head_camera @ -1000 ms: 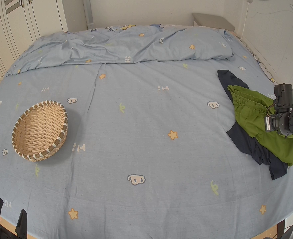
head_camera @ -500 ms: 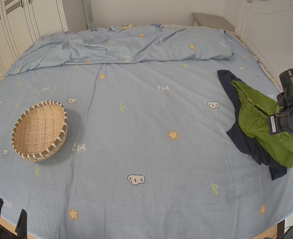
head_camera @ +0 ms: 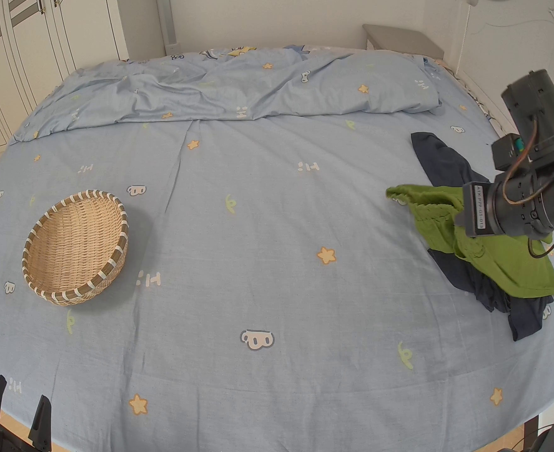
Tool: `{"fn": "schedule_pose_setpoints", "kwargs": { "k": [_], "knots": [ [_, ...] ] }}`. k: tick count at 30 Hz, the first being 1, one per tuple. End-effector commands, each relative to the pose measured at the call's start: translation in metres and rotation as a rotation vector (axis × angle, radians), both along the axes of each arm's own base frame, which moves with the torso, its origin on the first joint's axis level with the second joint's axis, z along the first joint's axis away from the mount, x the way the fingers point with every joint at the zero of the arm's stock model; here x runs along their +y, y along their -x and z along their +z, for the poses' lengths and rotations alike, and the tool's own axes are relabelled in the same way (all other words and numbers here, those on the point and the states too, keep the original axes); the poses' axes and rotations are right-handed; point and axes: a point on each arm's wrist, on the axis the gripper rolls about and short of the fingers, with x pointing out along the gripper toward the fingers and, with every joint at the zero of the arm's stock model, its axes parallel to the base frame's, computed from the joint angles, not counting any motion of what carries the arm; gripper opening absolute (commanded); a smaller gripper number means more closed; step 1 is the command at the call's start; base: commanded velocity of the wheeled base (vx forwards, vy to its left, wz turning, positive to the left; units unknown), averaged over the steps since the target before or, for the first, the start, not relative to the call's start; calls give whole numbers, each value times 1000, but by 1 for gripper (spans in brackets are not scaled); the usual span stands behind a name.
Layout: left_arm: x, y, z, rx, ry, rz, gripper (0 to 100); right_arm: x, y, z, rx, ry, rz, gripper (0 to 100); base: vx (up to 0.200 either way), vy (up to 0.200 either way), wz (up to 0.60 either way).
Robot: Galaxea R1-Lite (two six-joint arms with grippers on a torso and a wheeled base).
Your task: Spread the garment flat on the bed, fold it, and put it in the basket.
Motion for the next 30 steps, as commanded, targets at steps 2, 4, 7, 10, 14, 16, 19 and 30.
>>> {"fn": "schedule_pose_setpoints", "kwargs": {
  "k": [2, 4, 7, 10, 14, 16, 19, 30],
  "knots": [
    [0, 0, -5, 1, 1, 1, 100, 64, -2, -3, 52, 8, 159, 0, 0, 0, 0],
    [0, 0, -5, 1, 1, 1, 100, 85, 2, 4, 43, -26, 196, 0, 0, 0, 0],
    [0, 0, -5, 1, 1, 1, 100, 111, 9, 15, 25, -94, 236, 0, 0, 0, 0],
    [0, 0, -5, 1, 1, 1, 100, 150, 22, 16, 54, -136, 341, 0, 0, 0, 0],
    [0, 0, -5, 1, 1, 1, 100, 179, 31, -6, 115, -75, 400, 0, 0, 0, 0],
    [0, 0, -5, 1, 1, 1, 100, 200, 36, -38, 205, 12, 419, 0, 0, 0, 0],
    [0, 0, -5, 1, 1, 1, 100, 213, 42, -57, 269, 35, 418, 0, 0, 0, 0],
    [0, 0, -5, 1, 1, 1, 100, 218, 35, -80, 337, 81, 367, 0, 0, 0, 0]
  ]
}}
